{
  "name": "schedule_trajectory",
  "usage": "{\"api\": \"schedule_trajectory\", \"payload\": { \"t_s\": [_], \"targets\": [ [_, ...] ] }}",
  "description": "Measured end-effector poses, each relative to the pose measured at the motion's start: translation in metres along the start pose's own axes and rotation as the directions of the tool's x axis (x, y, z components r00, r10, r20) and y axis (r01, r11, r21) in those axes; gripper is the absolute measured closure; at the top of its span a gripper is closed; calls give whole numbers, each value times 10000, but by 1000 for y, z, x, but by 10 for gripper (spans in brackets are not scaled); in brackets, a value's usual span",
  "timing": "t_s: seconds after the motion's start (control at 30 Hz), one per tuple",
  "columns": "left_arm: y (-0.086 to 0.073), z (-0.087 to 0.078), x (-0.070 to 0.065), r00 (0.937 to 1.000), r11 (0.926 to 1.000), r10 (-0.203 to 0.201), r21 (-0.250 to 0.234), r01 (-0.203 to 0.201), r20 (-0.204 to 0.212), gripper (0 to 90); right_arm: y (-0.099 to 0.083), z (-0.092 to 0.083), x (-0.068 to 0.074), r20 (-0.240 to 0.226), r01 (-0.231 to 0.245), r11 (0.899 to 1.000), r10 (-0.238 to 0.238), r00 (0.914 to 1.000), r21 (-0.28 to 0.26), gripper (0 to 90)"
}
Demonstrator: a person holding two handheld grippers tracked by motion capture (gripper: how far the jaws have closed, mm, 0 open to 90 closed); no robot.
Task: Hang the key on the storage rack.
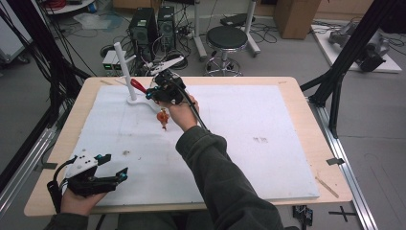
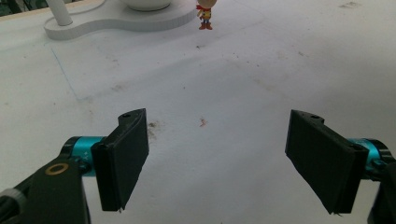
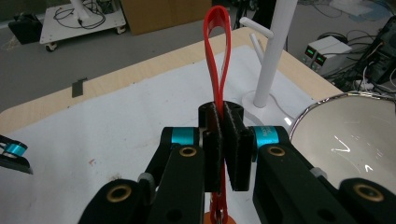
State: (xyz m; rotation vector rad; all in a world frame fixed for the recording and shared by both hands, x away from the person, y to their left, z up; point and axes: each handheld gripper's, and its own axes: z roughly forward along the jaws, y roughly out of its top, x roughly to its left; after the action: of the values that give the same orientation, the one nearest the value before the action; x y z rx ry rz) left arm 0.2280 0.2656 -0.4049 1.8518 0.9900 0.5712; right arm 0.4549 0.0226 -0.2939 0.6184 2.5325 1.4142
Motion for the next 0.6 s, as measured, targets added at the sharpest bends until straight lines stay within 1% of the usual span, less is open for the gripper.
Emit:
{"api": "schedule_trajectory", "payload": {
  "t_s": [0.3, 0.53, 0.57, 0.6],
  "targets": [
    [0, 0, -1, 10000, 10000, 57, -11, -57, 3, 219, 4, 1, -1, 52, -44, 10000, 44, 10000, -25, 868],
    [0, -1, 0, 10000, 10000, 12, -37, -12, 8, 219, 7, 7, -4, 84, 20, 10000, -19, 10000, -32, 868],
    [0, -1, 0, 10000, 10000, 29, -27, -29, 15, 219, 8, 8, -3, 102, -40, 10000, 40, 9999, 20, 868],
    [0, -1, 0, 10000, 10000, 29, -33, -29, 20, 219, 9, 9, -3, 104, 3, 10000, -3, 9999, 43, 868]
  ]
}}
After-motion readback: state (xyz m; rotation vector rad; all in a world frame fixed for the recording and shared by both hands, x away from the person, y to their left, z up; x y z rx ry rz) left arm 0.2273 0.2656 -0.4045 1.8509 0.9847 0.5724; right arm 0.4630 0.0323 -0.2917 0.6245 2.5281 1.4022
